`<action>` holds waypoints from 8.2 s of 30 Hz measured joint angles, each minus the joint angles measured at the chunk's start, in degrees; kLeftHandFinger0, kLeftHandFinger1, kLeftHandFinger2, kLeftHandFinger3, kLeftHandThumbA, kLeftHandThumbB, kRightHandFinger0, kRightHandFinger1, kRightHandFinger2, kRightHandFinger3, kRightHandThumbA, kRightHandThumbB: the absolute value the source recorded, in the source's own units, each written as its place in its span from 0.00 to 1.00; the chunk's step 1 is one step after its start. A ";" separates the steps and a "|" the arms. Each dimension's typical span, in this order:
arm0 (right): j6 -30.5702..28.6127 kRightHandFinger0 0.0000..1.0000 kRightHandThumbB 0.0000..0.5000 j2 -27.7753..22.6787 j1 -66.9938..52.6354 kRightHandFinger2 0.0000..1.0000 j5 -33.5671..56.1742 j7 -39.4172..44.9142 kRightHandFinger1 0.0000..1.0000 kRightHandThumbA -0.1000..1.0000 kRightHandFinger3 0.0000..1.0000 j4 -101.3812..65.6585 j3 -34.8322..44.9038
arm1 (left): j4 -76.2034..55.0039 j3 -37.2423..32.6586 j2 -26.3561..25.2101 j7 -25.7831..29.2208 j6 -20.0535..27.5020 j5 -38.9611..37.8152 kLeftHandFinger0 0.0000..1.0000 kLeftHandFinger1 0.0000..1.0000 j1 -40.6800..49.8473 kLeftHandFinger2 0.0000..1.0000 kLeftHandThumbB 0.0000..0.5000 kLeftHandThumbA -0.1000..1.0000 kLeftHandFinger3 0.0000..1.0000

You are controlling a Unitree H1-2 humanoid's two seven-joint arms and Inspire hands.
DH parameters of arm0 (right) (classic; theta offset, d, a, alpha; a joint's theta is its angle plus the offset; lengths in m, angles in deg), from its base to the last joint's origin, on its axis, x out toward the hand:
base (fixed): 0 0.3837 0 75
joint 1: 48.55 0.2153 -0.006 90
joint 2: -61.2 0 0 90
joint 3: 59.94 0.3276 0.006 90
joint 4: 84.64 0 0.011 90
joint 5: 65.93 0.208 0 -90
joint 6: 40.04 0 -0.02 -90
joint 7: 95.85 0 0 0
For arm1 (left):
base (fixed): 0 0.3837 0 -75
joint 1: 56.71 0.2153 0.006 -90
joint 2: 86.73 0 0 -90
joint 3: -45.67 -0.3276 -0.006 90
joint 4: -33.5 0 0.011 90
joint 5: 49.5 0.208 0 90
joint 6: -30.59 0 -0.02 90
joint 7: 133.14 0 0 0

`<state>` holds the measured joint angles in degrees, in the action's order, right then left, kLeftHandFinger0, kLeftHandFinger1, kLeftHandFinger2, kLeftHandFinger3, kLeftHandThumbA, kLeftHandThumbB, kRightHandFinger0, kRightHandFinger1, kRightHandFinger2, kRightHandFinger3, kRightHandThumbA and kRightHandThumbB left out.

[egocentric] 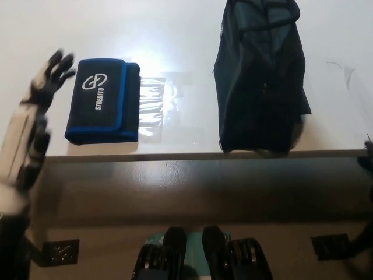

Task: Use both hands to pick up the lunch bag on the right hand side and smoothly move it near the note book on the left hand side

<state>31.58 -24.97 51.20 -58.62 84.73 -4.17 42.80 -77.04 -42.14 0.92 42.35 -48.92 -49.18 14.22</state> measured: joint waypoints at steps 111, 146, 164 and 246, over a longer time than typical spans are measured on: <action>2.21 1.00 0.48 20.80 49.50 1.00 18.59 9.12 1.00 1.00 1.00 67.31 0.49 | 42.60 2.30 14.57 1.97 -8.35 0.83 1.00 1.00 -25.89 1.00 0.56 1.00 1.00; -5.26 1.00 0.66 13.20 48.19 1.00 -0.38 -2.94 1.00 1.00 1.00 72.07 -11.03 | 51.43 -2.32 2.97 0.19 -7.19 4.33 1.00 1.00 -24.01 1.00 0.83 1.00 1.00; -4.13 1.00 0.54 7.72 28.36 1.00 -1.85 -3.69 1.00 1.00 1.00 43.00 -10.31 | 33.03 2.52 -5.19 -0.20 -6.79 4.98 1.00 1.00 -6.87 1.00 0.84 1.00 1.00; -5.45 1.00 0.19 2.25 -3.92 1.00 0.00 0.89 1.00 1.00 1.00 25.85 -6.13 | 35.12 14.83 -3.89 8.76 14.36 4.69 1.00 1.00 24.04 1.00 0.39 1.00 1.00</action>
<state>26.12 -22.72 47.28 -58.62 85.61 21.68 36.67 -41.92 -27.31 -2.97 51.11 -34.56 -44.49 38.26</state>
